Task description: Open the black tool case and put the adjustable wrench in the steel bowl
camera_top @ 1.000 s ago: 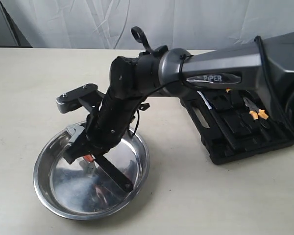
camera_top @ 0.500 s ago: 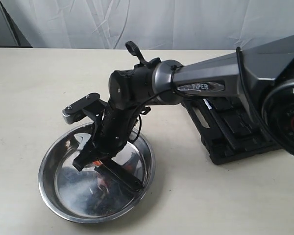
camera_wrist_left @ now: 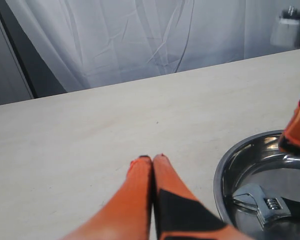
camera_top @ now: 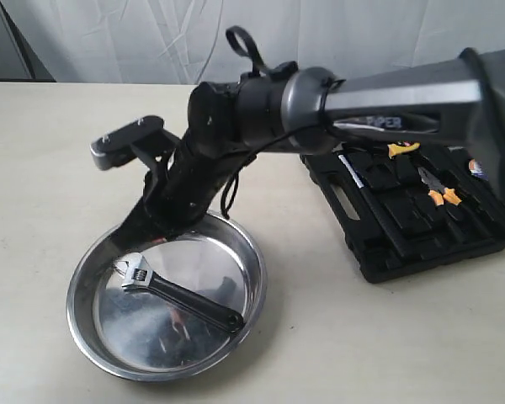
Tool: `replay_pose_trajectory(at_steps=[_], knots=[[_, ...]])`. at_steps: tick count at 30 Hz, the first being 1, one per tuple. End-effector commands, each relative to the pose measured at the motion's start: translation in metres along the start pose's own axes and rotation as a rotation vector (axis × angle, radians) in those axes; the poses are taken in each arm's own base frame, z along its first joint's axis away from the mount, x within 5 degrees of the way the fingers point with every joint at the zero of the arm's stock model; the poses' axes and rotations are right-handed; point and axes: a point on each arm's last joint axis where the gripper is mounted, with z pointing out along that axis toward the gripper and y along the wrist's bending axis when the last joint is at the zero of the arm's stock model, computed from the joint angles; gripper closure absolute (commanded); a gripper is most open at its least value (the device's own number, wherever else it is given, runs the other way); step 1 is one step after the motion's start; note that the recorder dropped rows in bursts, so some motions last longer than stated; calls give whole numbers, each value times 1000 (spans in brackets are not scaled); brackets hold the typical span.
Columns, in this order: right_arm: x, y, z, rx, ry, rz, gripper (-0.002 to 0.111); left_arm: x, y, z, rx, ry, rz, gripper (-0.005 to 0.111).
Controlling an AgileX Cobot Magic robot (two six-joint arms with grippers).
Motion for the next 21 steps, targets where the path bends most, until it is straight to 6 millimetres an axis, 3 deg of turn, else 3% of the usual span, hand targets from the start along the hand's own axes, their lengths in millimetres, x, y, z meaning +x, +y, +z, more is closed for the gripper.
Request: replay_pose_trajectory(at_steps=[1,6,10,15,21], knots=[[-18,9,-44,15,-125,-22,109,-2,0,0,-2,-13,-6,106],[-25,20,-86,7,-190,-47,109,-2,0,0,-2,-13,-6,106],[-14,27,-117,17,-243,-54,109,-2,0,0,-2,-13,-6,106],[22,38,-160,51,-351,-50,109,-2,0,0,-2,-13,-6,106],[88,49,-194,48,-386,-29,109,-2,0,0,-2,-13,-4,106]])
